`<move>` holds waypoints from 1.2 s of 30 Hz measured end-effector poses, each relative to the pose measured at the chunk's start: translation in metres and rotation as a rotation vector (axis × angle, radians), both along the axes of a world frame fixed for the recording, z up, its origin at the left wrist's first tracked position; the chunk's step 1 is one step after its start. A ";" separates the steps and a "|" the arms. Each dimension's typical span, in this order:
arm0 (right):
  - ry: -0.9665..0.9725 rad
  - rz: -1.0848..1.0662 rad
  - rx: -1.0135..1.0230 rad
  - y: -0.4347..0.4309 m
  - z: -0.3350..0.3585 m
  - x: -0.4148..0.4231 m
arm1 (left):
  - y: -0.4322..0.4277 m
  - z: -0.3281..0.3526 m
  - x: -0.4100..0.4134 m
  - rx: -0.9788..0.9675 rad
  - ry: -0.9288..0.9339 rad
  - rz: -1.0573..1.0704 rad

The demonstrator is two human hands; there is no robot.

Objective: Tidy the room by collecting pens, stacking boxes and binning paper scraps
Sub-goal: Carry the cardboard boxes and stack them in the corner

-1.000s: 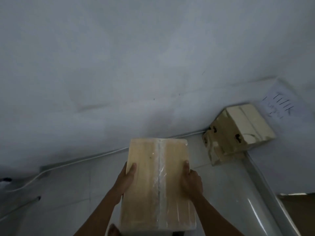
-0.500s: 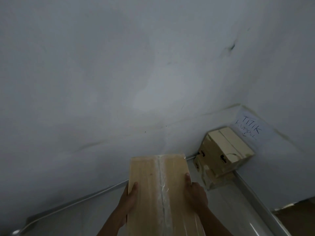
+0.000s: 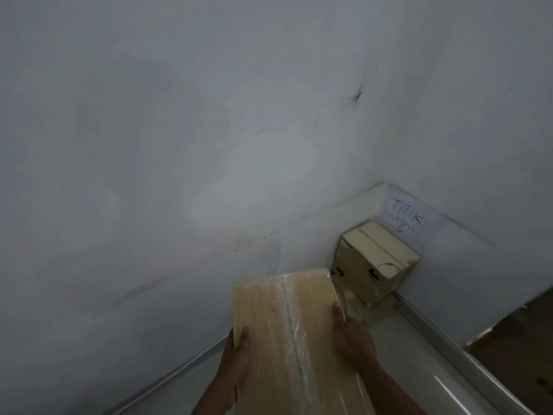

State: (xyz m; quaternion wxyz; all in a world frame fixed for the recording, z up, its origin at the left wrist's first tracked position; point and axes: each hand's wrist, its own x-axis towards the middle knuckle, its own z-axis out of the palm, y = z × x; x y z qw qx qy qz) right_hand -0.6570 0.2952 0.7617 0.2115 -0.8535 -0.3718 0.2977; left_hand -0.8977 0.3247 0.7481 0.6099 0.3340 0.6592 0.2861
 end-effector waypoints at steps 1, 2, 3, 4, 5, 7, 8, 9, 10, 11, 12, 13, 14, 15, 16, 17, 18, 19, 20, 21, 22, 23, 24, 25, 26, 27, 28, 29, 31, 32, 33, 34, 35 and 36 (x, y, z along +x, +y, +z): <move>-0.001 -0.004 -0.006 -0.003 0.001 0.003 | -0.001 0.000 0.004 -0.004 0.007 -0.005; -0.004 -0.013 -0.018 -0.006 0.002 0.005 | -0.001 0.001 0.007 -0.008 0.016 -0.009; -0.006 -0.030 -0.025 -0.007 0.002 0.010 | 0.001 0.002 0.013 -0.010 0.031 -0.018; -0.007 -0.045 -0.031 -0.009 0.002 0.015 | 0.003 0.001 0.018 -0.013 0.049 -0.030; -0.007 -0.056 -0.040 -0.010 0.002 0.019 | 0.004 0.000 0.024 -0.013 0.068 -0.042; -0.011 -0.067 -0.055 -0.010 0.000 0.032 | 0.007 -0.003 0.037 -0.005 0.096 -0.054; -0.012 -0.074 -0.052 -0.009 -0.002 0.040 | 0.010 -0.004 0.045 -0.003 0.107 -0.059; -0.004 -0.082 -0.042 -0.007 -0.003 0.049 | 0.013 -0.006 0.056 -0.007 0.116 -0.061; 0.014 -0.093 -0.034 -0.004 -0.004 0.058 | 0.016 -0.008 0.065 -0.016 0.122 -0.058; 0.030 -0.098 -0.037 0.000 -0.005 0.069 | 0.019 -0.009 0.078 -0.026 0.125 -0.051; 0.034 -0.094 -0.045 0.003 -0.006 0.081 | 0.022 -0.009 0.091 -0.035 0.120 -0.040; 0.037 -0.091 -0.053 0.007 -0.006 0.092 | 0.024 -0.008 0.102 -0.041 0.107 -0.034; 0.036 -0.087 -0.058 0.011 -0.006 0.107 | 0.026 -0.009 0.116 -0.049 0.087 -0.026; 0.038 -0.081 -0.059 0.015 -0.006 0.122 | 0.027 -0.011 0.131 -0.062 0.068 -0.011; 0.046 -0.073 -0.055 0.018 -0.005 0.135 | 0.028 -0.010 0.144 -0.079 0.056 -0.003; 0.058 -0.069 -0.054 0.020 -0.003 0.148 | 0.028 -0.008 0.157 -0.100 0.043 0.004; 0.065 -0.066 -0.058 0.022 -0.002 0.164 | 0.028 -0.007 0.172 -0.114 0.031 0.008; 0.066 -0.064 -0.062 0.024 0.000 0.175 | 0.029 -0.006 0.184 -0.114 0.025 0.006; 0.063 -0.065 -0.059 0.027 0.002 0.186 | 0.030 -0.004 0.194 -0.103 0.019 0.007; 0.057 -0.067 -0.060 0.030 0.004 0.196 | 0.032 -0.001 0.205 -0.089 0.013 0.007; 0.055 -0.067 -0.058 0.033 0.007 0.208 | 0.035 0.001 0.217 -0.082 0.008 0.004; 0.062 -0.068 -0.048 0.035 0.009 0.217 | 0.037 0.002 0.226 -0.080 0.006 -0.001; 0.072 -0.069 -0.033 0.037 0.010 0.224 | 0.040 0.003 0.233 -0.086 0.010 -0.005; 0.080 -0.069 -0.022 0.040 0.010 0.230 | 0.043 0.004 0.240 -0.091 0.014 -0.006; 0.083 -0.068 -0.017 0.042 0.010 0.235 | 0.046 0.004 0.245 -0.092 0.016 -0.008; 0.083 -0.066 -0.014 0.045 0.010 0.240 | 0.050 0.005 0.249 -0.090 0.015 -0.009; 0.081 -0.065 -0.013 0.049 0.010 0.243 | 0.055 0.004 0.252 -0.092 0.014 -0.011; 0.078 -0.068 -0.012 0.053 0.009 0.246 | 0.061 0.004 0.255 -0.095 0.011 -0.018; 0.067 -0.065 -0.010 0.060 0.011 0.248 | 0.072 0.003 0.260 -0.100 0.004 -0.027; 0.068 -0.071 -0.008 0.063 0.010 0.250 | 0.078 0.001 0.262 -0.101 0.002 -0.035; 0.071 -0.076 -0.007 0.065 0.010 0.251 | 0.084 0.000 0.264 -0.101 0.000 -0.041; 0.073 -0.082 -0.007 0.067 0.009 0.252 | 0.090 -0.002 0.266 -0.102 -0.005 -0.049; 0.073 -0.089 -0.005 0.069 0.008 0.255 | 0.095 -0.003 0.269 -0.094 -0.011 -0.062; 0.073 -0.093 0.000 0.072 0.007 0.257 | 0.099 -0.004 0.271 -0.079 -0.014 -0.075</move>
